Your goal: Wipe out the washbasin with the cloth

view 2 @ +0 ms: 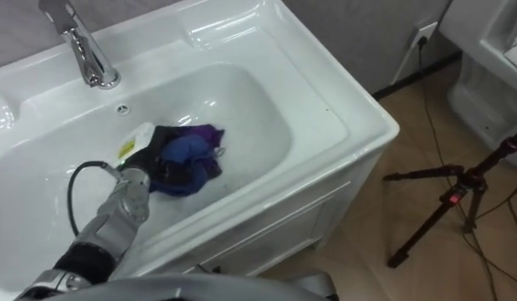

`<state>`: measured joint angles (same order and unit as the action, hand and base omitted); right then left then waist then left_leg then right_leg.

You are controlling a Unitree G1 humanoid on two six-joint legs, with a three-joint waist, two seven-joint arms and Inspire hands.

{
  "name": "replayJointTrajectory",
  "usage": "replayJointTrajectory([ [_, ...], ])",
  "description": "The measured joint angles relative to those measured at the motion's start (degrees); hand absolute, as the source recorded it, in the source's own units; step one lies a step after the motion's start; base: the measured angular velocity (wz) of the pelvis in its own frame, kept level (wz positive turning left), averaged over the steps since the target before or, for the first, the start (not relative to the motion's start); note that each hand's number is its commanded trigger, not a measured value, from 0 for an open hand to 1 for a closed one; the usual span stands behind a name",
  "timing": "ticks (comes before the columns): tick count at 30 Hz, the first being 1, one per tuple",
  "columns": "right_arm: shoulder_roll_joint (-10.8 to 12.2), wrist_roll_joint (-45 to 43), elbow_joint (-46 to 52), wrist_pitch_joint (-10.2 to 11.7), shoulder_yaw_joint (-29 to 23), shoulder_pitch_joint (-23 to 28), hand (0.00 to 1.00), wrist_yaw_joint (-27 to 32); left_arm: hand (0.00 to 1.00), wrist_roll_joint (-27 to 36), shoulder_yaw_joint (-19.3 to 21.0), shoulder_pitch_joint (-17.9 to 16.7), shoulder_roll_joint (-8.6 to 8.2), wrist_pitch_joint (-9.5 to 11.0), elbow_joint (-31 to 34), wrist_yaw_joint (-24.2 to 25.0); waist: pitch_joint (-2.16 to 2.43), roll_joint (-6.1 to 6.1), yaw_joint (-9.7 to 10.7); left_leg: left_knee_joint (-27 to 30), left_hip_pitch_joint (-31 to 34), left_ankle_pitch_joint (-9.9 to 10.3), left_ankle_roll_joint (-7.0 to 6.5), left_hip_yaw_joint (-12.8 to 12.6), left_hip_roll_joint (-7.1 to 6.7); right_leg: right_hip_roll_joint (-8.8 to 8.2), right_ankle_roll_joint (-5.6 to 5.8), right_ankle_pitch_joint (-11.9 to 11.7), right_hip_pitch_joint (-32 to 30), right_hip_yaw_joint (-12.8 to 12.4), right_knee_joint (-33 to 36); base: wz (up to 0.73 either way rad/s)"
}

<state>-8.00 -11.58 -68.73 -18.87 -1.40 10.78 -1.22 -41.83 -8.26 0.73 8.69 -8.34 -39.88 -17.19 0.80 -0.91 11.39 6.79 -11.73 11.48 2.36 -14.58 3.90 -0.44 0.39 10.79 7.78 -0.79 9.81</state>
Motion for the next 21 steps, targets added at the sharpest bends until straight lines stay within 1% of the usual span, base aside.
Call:
replayJointTrajectory([
  [1,-0.66,0.02,0.01,0.0,-0.01,-0.04,0.0,0.73,1.0,-1.86,1.03,-0.8,0.83,0.0,-0.4,-1.65,0.08,-0.23,-0.82,0.06,-0.06,0.04,0.17,-0.04,0.23,0.2,-0.21,-0.13,0.06,-0.02,-0.02,0.0],
  [2,-0.89,-0.02,0.04,0.02,-0.22,-0.09,0.0,1.11,1.0,-2.94,1.58,-1.29,1.24,-0.03,-0.4,-2.46,0.08,-0.36,-0.95,0.04,-0.07,0.0,0.26,-0.03,0.32,0.27,-0.25,-0.15,0.12,0.0,-0.09,0.0],
  [4,-1.39,-0.02,0.41,0.14,-3.49,-0.08,0.0,2.45,1.0,-5.84,4.21,-3.69,2.72,-0.19,-0.4,-5.0,0.12,-0.81,-1.23,0.02,-0.28,-0.17,0.55,0.39,0.58,0.57,-0.54,-0.1,0.35,0.03,-0.24,0.0],
  [6,-2.1,-0.02,0.48,0.52,-5.32,-0.36,0.0,3.13,1.0,-7.35,5.61,-4.83,3.42,-0.3,-0.41,-5.72,0.16,-1.3,-2.35,0.11,-0.59,-0.2,0.59,0.66,0.68,0.65,-0.72,-0.05,0.52,-0.1,-0.24,-0.08],
  [7,-2.69,-0.02,0.4,0.53,-5.65,-0.41,0.0,3.43,1.0,-7.77,6.23,-5.65,3.76,-0.42,-0.41,-6.33,0.19,-1.52,-2.48,0.21,-0.79,-0.2,0.59,0.83,0.67,0.63,-0.78,-0.01,0.88,-0.04,-0.29,0.0],
  [8,-2.93,-0.03,0.29,0.53,-5.67,-0.41,0.0,3.62,1.0,-8.28,6.5,-5.89,3.83,-0.45,-0.41,-6.42,0.13,-1.65,-2.61,0.21,-0.94,-0.2,0.59,0.83,0.65,0.61,-0.83,0.04,1.1,-0.02,-0.37,0.06],
  [9,-3.34,-0.22,0.1,0.59,-6.08,-0.42,0.0,3.65,1.0,-10.2,7.02,-6.19,3.88,-0.47,-0.46,-6.46,0.2,-1.86,-2.93,0.27,-0.98,-0.2,0.59,0.87,0.6,0.55,-0.84,0.11,1.32,0.03,-0.94,0.0],
  [10,-3.6,-0.48,-0.04,0.71,-6.45,-0.53,0.0,3.65,1.0,-11.67,7.32,-6.22,3.93,-0.47,-0.5,-6.54,0.2,-2.13,-3.58,0.3,-0.87,-0.2,0.59,0.9,0.61,0.57,-0.84,0.1,1.19,0.01,-1.09,0.0],
  [13,-4.01,-0.48,0.03,0.9,-6.69,-0.56,0.0,3.65,1.0,-13.23,7.8,-7.04,3.94,-0.47,-0.53,-7.66,0.27,-2.67,-4.11,0.3,-0.87,-0.2,0.59,0.89,0.63,0.57,-0.86,0.11,1.15,0.03,-1.09,0.0],
  [15,-4.42,-1.19,0.33,1.9,-6.87,-0.6,0.0,3.64,1.0,-14.25,8.02,-7.69,4.13,-0.47,-0.53,-8.13,0.27,-3.32,-4.48,0.32,-0.77,-0.2,0.59,1.05,0.64,0.57,-0.87,0.12,1.03,-0.04,-1.07,-0.02],
  [17,-4.42,-2.79,0.32,2.61,-7.72,-0.58,0.0,3.56,1.0,-15.97,8.14,-8.05,4.18,-0.46,-0.51,-8.69,0.35,-3.49,-5.04,0.6,-0.55,-0.2,0.58,1.15,0.64,0.57,-0.93,0.15,0.98,-0.01,-1.04,0.0],
  [19,-4.62,-4.73,0.32,2.77,-8.9,-0.63,0.0,3.57,1.0,-19.04,8.15,-8.12,4.17,-0.47,-0.36,-8.69,0.64,-3.74,-6.18,0.64,-0.52,-0.22,0.58,1.29,0.69,0.61,-0.99,0.14,1.09,0.07,-0.95,0.0],
  [21,-5.02,-4.94,0.32,2.94,-8.87,-0.63,0.0,3.57,1.0,-19.85,8.15,-8.12,4.17,-0.47,-0.34,-8.7,0.74,-3.88,-6.67,0.64,-0.58,-0.22,0.58,1.51,0.7,0.59,-1.04,0.12,1.3,0.41,-0.9,0.06],
])
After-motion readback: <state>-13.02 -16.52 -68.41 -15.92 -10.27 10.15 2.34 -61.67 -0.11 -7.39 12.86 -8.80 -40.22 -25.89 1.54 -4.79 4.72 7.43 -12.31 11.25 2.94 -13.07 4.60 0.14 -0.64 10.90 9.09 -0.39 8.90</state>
